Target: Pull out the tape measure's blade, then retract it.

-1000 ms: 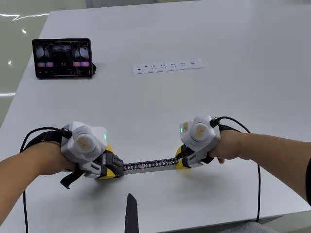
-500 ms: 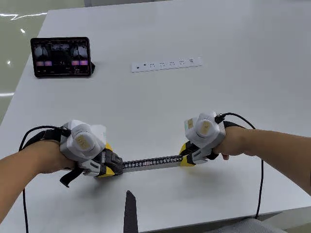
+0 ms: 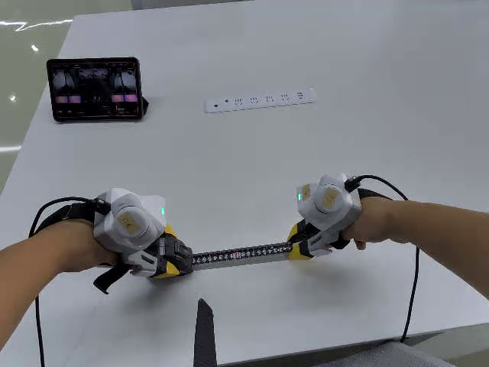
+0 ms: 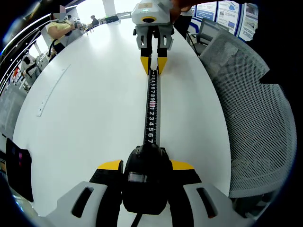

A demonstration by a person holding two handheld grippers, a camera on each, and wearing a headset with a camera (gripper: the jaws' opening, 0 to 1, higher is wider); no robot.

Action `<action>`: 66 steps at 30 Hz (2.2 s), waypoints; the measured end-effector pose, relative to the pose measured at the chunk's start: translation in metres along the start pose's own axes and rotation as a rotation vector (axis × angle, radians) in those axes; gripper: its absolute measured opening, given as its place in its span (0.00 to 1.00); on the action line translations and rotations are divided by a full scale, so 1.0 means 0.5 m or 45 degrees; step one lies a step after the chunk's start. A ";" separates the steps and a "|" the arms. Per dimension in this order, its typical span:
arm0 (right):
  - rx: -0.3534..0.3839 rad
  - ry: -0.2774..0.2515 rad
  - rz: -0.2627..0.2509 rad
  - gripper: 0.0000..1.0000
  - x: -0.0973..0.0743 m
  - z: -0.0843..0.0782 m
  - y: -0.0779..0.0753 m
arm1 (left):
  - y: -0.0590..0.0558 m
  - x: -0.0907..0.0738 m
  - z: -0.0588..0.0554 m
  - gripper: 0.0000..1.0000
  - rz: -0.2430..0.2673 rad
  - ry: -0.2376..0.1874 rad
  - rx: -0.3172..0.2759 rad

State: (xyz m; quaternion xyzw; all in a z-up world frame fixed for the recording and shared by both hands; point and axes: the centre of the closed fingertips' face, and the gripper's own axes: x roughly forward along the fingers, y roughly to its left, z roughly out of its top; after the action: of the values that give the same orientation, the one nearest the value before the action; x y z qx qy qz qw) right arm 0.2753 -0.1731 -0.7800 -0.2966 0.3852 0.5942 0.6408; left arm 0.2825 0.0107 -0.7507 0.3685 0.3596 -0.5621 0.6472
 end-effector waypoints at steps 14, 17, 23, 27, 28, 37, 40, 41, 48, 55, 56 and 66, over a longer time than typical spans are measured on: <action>0.005 0.013 -0.002 0.10 -0.009 -0.014 -0.003 | 0.000 -0.002 -0.001 0.32 0.002 -0.003 0.000; 0.009 0.015 -0.005 0.10 -0.012 -0.019 -0.004 | 0.001 -0.002 -0.001 0.32 0.003 -0.002 0.000; 0.014 0.017 -0.007 0.10 -0.016 -0.024 -0.005 | 0.001 -0.002 -0.002 0.32 0.002 -0.002 0.001; 0.013 0.017 -0.008 0.10 -0.019 -0.028 -0.006 | 0.001 -0.002 -0.001 0.32 0.003 -0.002 -0.001; 0.014 0.017 -0.008 0.10 -0.019 -0.029 -0.006 | 0.001 -0.002 -0.001 0.32 0.002 -0.003 -0.001; 0.024 0.013 -0.012 0.10 -0.026 -0.038 -0.007 | 0.001 -0.001 0.000 0.32 0.002 -0.006 -0.004; 0.026 0.014 -0.013 0.10 -0.028 -0.042 -0.007 | 0.000 -0.001 0.000 0.32 0.001 -0.007 -0.004; 0.025 0.015 -0.013 0.10 -0.029 -0.044 -0.007 | 0.000 -0.001 0.000 0.32 0.001 -0.006 -0.004; 0.025 0.018 -0.015 0.10 -0.033 -0.050 -0.007 | 0.000 0.000 0.001 0.32 -0.001 -0.007 -0.004; 0.028 0.023 -0.016 0.10 -0.037 -0.057 -0.008 | 0.000 0.000 0.001 0.32 0.000 -0.007 -0.003; 0.029 0.024 -0.016 0.10 -0.038 -0.058 -0.008 | 0.000 0.000 0.001 0.32 0.000 -0.008 -0.003; 0.046 0.025 -0.020 0.10 -0.045 -0.068 -0.010 | 0.001 0.001 0.000 0.32 0.001 -0.007 -0.001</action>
State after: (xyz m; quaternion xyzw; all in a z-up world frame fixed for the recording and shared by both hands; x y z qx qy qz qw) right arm 0.2753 -0.2143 -0.7792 -0.2938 0.3996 0.5793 0.6468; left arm 0.2830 0.0105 -0.7513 0.3667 0.3580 -0.5627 0.6487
